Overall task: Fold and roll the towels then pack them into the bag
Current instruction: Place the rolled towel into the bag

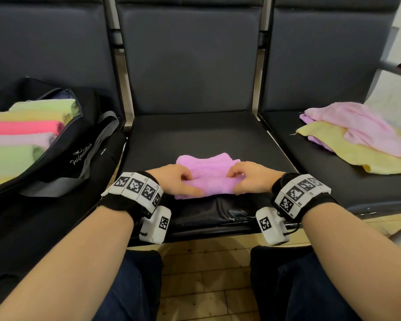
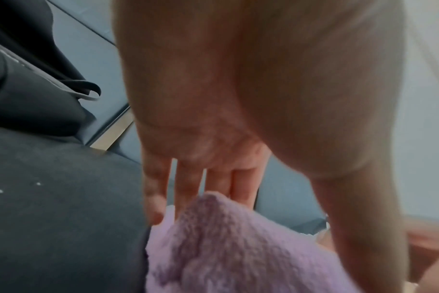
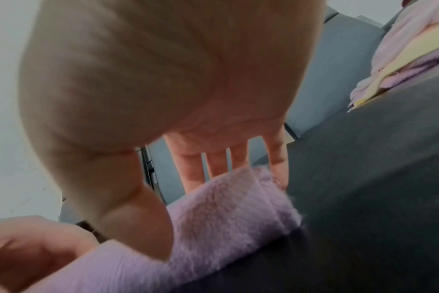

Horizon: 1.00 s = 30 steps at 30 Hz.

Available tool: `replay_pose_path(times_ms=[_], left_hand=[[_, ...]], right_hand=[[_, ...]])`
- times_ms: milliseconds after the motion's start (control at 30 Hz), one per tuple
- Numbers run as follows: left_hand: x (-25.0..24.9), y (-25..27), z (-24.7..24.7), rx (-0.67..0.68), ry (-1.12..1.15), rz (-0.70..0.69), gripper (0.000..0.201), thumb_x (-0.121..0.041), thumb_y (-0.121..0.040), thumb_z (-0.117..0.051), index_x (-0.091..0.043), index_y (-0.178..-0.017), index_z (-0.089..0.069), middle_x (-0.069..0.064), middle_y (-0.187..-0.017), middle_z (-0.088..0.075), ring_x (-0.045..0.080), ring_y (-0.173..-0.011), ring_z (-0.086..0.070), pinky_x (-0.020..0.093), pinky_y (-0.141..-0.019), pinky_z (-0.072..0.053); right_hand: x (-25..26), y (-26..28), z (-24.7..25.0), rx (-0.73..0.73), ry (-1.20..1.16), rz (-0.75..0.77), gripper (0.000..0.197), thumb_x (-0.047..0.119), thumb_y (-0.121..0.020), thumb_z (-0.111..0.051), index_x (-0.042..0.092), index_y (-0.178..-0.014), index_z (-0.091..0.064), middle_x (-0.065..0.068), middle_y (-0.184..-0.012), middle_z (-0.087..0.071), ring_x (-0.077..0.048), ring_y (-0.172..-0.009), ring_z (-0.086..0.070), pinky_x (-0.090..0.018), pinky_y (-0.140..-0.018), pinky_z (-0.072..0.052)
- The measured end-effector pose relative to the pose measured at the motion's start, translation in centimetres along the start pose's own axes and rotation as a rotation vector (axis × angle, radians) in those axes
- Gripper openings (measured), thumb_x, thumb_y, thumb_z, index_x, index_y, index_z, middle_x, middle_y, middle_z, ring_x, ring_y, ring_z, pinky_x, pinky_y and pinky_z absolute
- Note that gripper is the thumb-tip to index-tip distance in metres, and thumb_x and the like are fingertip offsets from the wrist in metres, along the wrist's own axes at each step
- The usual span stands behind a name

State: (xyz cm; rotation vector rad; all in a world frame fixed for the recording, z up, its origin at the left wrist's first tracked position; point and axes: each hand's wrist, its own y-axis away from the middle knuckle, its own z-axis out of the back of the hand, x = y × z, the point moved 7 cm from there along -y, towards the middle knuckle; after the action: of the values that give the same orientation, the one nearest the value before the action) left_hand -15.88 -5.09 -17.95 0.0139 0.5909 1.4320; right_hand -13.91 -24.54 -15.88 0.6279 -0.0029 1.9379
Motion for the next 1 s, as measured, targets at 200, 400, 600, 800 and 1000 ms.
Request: replay_pose_path(times_ms=[200,400,600,800,1000], left_hand=[[-0.3,-0.2,-0.3,0.001,-0.200,-0.021,0.061,-0.030,-0.077,-0.071,-0.027,-0.134,-0.050,0.002,-0.131,-0.044,0.024,-0.122,-0.041,0.036,-0.103,-0.039],[0.2,-0.3,1.0,-0.133,0.187,0.009,0.044,-0.019,-0.085,-0.064,-0.012,-0.124,-0.046,0.008,-0.124,-0.051,0.018,-0.100,-0.050,0.027,-0.088,-0.042],[0.0,-0.3,0.5,-0.084,0.426,0.118,0.011,-0.010,-0.092,-0.043,-0.016,-0.101,-0.047,0.003,-0.088,-0.047,0.026,-0.079,-0.053,0.037,-0.065,-0.053],[-0.5,-0.2,0.1,0.008,0.125,0.105,0.022,-0.018,-0.098,-0.037,-0.013,-0.112,-0.053,0.005,-0.101,-0.050,0.016,-0.072,-0.049,0.026,-0.054,-0.040],[-1.2,0.1,2.1,-0.289,0.153,-0.176,0.010,-0.016,-0.088,-0.061,-0.023,-0.091,-0.054,-0.003,-0.096,-0.049,0.015,-0.087,-0.051,0.032,-0.084,-0.044]], right_hand=[[-0.4,-0.8,-0.8,0.038,0.187,-0.014,0.054,0.019,-0.082,-0.066,0.022,-0.134,-0.050,-0.004,-0.133,-0.045,-0.026,-0.126,-0.039,-0.035,-0.107,-0.034],[-0.5,-0.9,0.2,-0.073,0.005,-0.029,0.028,0.016,-0.092,-0.049,0.017,-0.120,-0.047,-0.010,-0.105,-0.056,-0.028,-0.093,-0.053,-0.030,-0.079,-0.040],[-0.6,-1.3,0.4,-0.123,-0.069,0.005,0.022,0.008,-0.096,-0.039,0.006,-0.102,-0.061,-0.003,-0.104,-0.052,-0.019,-0.102,-0.049,-0.025,-0.085,-0.035],[-1.3,-1.5,-0.3,-0.063,0.066,-0.092,0.023,0.024,-0.095,-0.042,0.023,-0.100,-0.065,0.000,-0.112,-0.059,-0.021,-0.111,-0.049,-0.032,-0.098,-0.033],[-0.2,-1.2,1.5,-0.290,-0.061,0.152,0.009,0.016,-0.082,-0.065,0.024,-0.079,-0.062,0.009,-0.078,-0.060,-0.009,-0.074,-0.055,-0.030,-0.080,-0.043]])
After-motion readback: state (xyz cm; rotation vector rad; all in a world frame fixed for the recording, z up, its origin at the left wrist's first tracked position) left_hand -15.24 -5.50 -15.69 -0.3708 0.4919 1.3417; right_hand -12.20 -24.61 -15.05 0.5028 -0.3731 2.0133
